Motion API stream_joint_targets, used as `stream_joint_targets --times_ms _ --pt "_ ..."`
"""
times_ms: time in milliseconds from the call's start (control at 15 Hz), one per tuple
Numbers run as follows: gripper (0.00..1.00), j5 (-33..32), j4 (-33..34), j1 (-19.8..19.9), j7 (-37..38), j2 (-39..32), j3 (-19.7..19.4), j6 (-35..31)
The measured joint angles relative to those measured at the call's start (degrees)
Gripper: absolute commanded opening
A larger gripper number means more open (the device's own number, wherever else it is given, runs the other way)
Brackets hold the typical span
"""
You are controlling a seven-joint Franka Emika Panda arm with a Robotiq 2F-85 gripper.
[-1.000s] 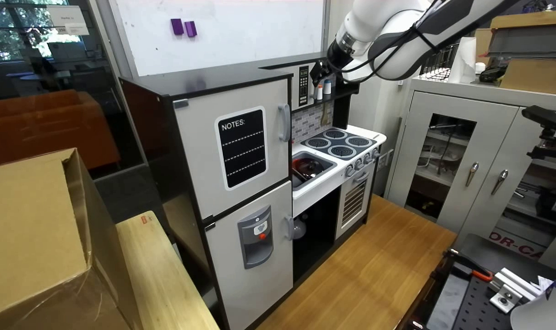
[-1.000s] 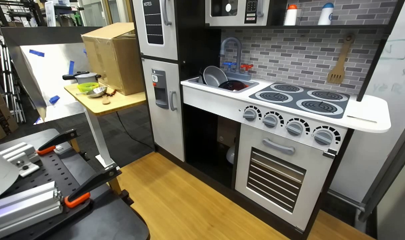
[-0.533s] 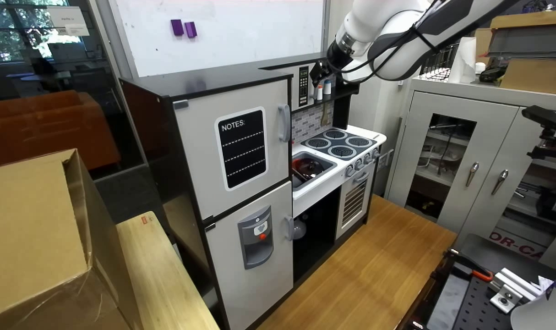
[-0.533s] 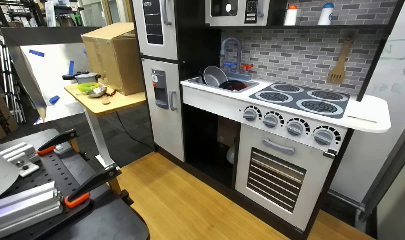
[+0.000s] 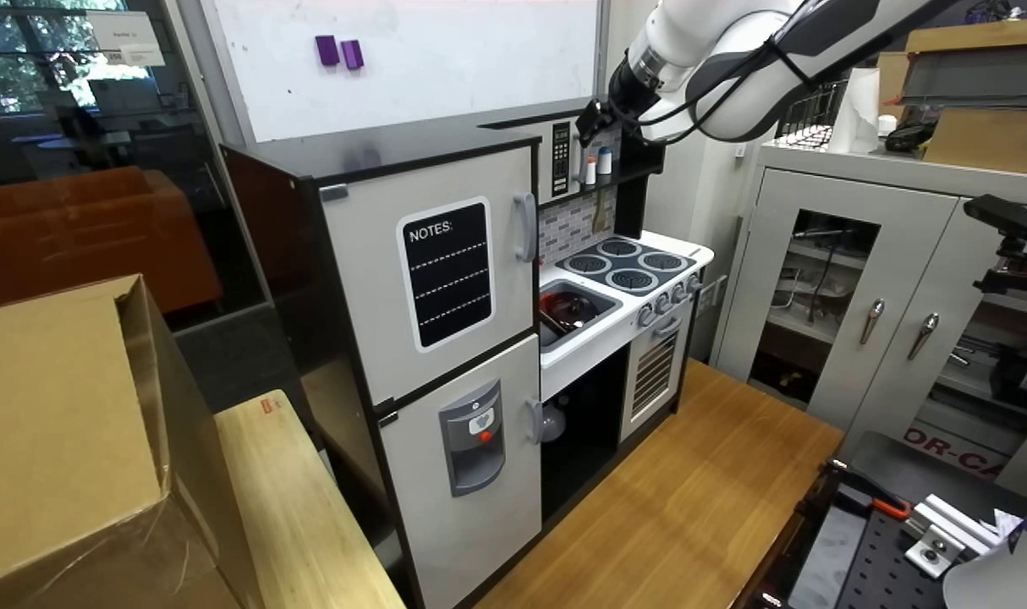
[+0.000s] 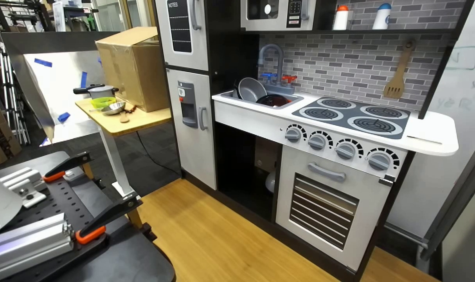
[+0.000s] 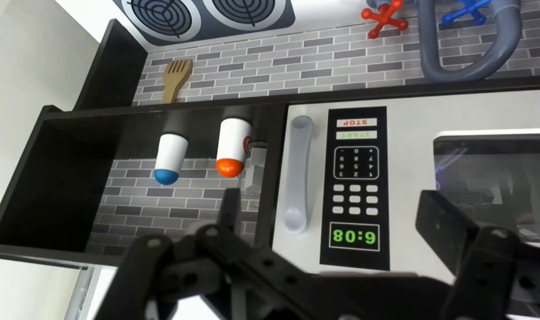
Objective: Open the cabinet door on the top of the sink
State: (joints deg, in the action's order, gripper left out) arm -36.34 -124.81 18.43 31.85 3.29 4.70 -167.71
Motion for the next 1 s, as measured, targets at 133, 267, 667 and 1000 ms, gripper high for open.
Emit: stream_joint_targets --times_ms 133,267,667,1000 --pt "1.00 0.9 0.0 0.0 -1.7 0.0 -0.7 -1.6" --pt "1.00 2.0 0.0 0.0 -2.6 0.0 -0.8 -2.8" --pt "1.00 4.2 0.0 -0.4 -2.9 -0.4 -0.8 -4.2" --pt "1.00 5.6 0.1 -0.5 -4.5 -1.1 -0.8 -4.6"
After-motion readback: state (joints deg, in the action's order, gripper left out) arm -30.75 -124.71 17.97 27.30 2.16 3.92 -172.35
